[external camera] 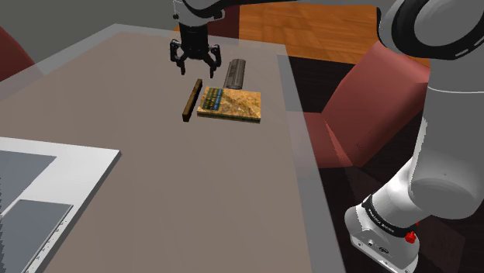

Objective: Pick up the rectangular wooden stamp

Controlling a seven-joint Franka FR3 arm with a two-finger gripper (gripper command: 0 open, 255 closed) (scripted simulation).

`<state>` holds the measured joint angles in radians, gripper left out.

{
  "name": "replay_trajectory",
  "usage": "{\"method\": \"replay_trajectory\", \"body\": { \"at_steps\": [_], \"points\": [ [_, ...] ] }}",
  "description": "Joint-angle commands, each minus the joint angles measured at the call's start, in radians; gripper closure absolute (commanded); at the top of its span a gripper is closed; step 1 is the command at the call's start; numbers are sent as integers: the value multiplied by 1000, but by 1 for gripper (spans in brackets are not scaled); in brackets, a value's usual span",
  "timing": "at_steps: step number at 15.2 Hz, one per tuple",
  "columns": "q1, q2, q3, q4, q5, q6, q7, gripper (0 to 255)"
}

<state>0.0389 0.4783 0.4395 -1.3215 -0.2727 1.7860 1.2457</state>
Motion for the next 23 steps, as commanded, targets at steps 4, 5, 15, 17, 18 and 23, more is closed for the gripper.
{"method": "replay_trajectory", "body": {
  "at_steps": [4, 5, 15, 17, 18, 23],
  "points": [
    [-6, 6, -4, -59, -5, 64, 11, 0],
    [-7, 7, -4, -66, -6, 72, 12, 0],
    [-7, 8, -5, -69, -7, 76, 13, 255],
    [-7, 7, -4, -66, -6, 72, 12, 255],
    [-6, 5, -3, -55, -5, 59, 10, 255],
    [1, 3, -1, 10, -1, -6, 2, 255]
  ]
}}
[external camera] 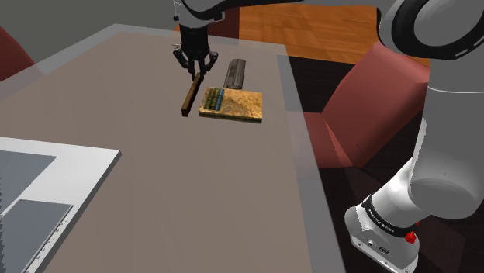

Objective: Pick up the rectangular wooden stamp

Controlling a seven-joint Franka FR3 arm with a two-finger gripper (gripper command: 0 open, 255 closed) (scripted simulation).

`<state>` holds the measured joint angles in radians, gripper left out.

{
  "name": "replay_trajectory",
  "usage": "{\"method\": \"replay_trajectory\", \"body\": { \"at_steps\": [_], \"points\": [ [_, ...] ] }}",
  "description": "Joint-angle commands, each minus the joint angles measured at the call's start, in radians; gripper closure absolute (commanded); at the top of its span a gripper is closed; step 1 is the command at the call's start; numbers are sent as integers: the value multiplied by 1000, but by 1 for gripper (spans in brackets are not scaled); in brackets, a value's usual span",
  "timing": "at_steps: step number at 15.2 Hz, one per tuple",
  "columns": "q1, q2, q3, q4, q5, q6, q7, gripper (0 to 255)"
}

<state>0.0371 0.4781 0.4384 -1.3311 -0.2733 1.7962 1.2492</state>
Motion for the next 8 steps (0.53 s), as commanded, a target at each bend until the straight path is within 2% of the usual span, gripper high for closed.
{"method": "replay_trajectory", "body": {
  "at_steps": [1, 8],
  "points": [
    [5, 4, 0, 34, 0, -30, -3, 255],
    [23, 16, 1, 149, -2, -131, -14, 255]
  ]
}}
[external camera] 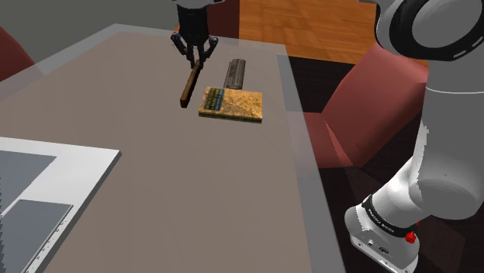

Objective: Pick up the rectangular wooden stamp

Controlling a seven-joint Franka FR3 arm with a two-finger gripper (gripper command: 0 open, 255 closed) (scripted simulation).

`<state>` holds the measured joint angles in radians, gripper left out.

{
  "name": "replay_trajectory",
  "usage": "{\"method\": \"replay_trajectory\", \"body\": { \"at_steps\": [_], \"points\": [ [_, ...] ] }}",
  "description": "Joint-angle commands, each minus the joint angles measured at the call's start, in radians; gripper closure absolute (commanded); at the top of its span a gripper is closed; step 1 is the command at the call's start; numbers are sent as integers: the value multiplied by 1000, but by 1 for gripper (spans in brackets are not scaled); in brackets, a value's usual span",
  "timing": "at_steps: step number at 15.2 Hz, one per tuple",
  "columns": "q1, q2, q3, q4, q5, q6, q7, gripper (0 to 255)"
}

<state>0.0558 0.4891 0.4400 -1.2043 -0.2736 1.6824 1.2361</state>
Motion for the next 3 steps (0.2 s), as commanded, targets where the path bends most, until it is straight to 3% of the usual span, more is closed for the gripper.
{"method": "replay_trajectory", "body": {
  "at_steps": [1, 3],
  "points": [
    [8, 8, 0, 41, -2, -32, -3, 255],
    [8, 9, 0, 44, -2, -35, -3, 255]
  ]
}}
